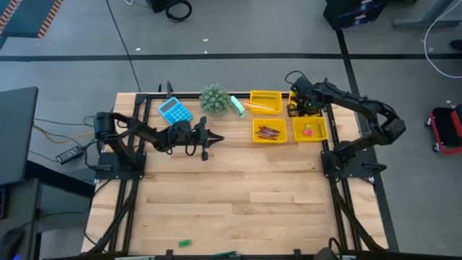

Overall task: Sort crayons/erasers/pens/pencils in bins
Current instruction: Adjust top right yellow bin, then put the green eraser into the bottom right yellow bin

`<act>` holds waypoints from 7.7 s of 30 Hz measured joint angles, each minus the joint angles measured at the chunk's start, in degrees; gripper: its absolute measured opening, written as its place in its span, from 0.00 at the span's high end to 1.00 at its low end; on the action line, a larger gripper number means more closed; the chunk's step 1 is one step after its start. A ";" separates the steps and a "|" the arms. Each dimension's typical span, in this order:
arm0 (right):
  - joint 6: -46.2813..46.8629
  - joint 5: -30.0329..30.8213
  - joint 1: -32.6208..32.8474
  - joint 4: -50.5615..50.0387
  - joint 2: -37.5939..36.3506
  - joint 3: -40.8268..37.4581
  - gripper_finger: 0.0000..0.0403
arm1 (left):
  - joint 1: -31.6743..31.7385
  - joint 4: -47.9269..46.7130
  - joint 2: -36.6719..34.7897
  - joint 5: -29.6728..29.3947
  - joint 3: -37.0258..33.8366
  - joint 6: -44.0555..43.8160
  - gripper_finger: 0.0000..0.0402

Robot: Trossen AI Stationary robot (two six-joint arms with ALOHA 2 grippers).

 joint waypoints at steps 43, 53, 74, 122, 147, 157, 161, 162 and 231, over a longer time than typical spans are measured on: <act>33.71 18.64 12.02 7.66 -0.04 -10.60 0.75 | 0.00 -4.39 0.00 0.00 0.02 1.30 0.93; 32.18 20.37 10.12 7.81 -0.04 -10.60 0.75 | 0.00 -4.42 0.00 0.00 0.02 1.30 0.96; 27.64 19.77 5.51 13.15 -0.02 -10.60 0.75 | 0.02 -4.48 0.00 0.00 0.02 1.30 0.96; 22.77 16.11 6.49 17.89 0.00 -12.31 0.75 | -0.04 -4.70 0.00 0.02 0.02 1.30 0.93; 19.81 16.83 4.92 9.69 -2.56 -9.25 0.75 | -0.04 -4.81 0.00 0.02 0.02 0.97 0.95; 19.88 15.66 7.68 9.71 -2.51 -9.25 0.75 | -0.02 -4.83 -0.02 0.02 0.02 1.03 0.93; 19.84 17.64 8.92 9.69 -2.51 -9.25 0.75 | -0.02 -4.83 -0.02 0.02 0.02 1.03 0.95; 19.84 17.99 8.98 9.67 -2.51 -9.25 0.75 | -0.02 -4.83 -0.01 0.02 0.02 1.03 0.95; -27.72 -5.29 68.89 64.27 0.46 -7.33 0.75 | -58.07 -95.99 -11.69 -10.44 33.63 -54.48 0.90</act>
